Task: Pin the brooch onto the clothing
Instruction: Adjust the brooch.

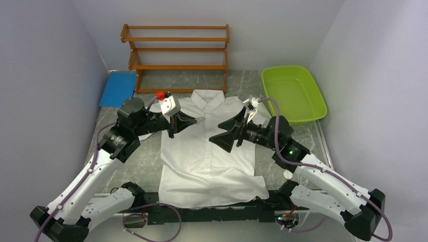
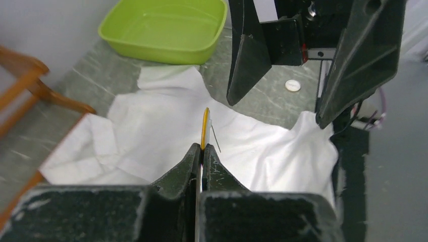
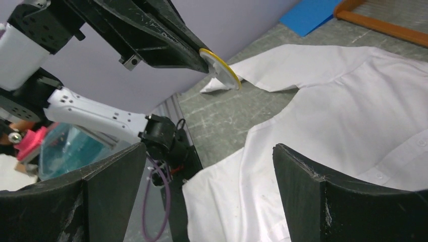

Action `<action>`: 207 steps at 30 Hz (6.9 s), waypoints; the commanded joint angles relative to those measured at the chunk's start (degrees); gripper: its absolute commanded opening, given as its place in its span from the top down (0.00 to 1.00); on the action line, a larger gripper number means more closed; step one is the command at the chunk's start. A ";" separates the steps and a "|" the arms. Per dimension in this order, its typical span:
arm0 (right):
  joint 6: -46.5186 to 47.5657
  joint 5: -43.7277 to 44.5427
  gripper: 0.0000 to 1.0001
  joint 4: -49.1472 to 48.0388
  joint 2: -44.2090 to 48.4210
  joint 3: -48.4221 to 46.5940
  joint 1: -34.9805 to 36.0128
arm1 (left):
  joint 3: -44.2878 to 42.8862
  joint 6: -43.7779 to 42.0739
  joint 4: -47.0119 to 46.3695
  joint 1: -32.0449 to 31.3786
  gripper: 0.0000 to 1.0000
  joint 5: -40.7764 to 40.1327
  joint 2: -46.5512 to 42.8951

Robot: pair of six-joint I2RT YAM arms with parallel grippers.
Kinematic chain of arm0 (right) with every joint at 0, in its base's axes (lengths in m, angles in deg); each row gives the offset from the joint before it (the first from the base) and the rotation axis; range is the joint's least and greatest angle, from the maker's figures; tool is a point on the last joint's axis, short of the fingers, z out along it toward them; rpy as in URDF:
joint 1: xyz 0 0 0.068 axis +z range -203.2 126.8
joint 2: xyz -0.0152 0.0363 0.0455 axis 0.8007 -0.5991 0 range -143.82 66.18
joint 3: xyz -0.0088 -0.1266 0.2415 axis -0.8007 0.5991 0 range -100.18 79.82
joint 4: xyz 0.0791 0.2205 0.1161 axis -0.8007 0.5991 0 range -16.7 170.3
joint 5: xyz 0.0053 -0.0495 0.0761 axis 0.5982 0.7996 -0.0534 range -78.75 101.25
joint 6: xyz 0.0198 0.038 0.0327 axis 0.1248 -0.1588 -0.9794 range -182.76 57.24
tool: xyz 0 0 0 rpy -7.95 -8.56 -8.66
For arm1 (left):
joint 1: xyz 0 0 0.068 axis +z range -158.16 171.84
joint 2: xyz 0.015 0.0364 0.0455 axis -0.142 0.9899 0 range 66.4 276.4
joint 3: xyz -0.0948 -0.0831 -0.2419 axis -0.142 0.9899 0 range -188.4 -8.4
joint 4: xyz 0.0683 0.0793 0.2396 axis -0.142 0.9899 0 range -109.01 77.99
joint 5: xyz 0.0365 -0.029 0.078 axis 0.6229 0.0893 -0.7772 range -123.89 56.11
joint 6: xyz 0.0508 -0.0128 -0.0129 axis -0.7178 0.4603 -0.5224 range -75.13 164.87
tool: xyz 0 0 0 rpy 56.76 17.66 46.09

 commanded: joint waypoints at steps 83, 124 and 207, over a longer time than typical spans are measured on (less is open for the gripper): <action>-35.06 -29.18 0.72 -20.01 -25.43 -4.71 -6.42 | 30.94 -72.66 -24.00 -4.61 0.97 5.92 -16.03; -28.01 16.52 1.00 -43.38 12.05 28.60 -9.88 | 21.22 53.78 -45.17 -5.40 0.05 -8.80 3.30; 53.36 24.00 0.18 4.82 1.79 2.41 20.60 | 12.60 -83.11 15.02 -11.50 0.97 -16.83 -16.46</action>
